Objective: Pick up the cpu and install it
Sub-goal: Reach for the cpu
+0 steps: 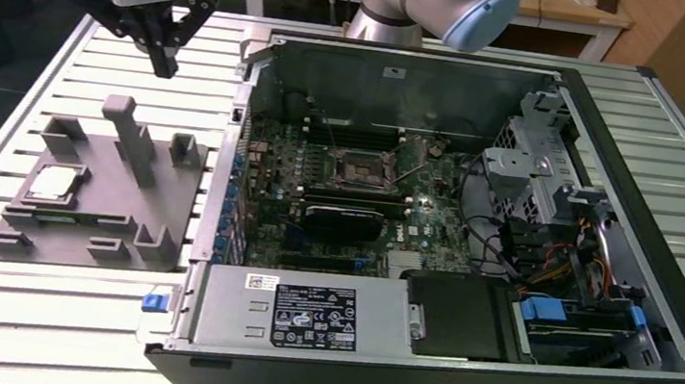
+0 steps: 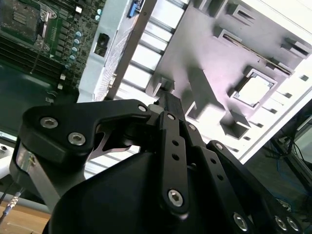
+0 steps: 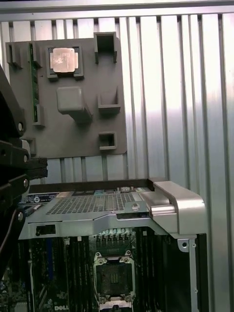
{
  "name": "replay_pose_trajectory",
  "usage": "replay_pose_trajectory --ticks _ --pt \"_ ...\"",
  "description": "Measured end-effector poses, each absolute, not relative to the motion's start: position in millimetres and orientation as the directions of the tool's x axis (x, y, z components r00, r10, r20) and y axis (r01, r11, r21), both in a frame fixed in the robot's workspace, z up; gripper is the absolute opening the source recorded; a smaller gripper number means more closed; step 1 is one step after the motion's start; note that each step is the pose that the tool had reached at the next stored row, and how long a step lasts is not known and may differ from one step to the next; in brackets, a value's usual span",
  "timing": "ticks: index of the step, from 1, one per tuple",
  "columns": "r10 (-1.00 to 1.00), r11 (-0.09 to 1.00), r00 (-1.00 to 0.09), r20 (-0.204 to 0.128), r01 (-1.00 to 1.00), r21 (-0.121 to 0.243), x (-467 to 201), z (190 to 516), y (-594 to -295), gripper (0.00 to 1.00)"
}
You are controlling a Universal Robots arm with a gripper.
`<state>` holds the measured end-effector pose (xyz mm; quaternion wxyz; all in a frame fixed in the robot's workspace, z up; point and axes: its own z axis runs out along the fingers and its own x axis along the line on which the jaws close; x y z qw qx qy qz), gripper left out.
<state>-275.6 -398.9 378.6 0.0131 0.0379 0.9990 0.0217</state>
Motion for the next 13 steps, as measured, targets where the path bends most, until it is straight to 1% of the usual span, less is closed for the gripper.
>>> replay_pose_trajectory --ticks 13 --pt "0.076 0.996 -0.997 -0.024 0.075 0.044 -297 377 -399 0.11"
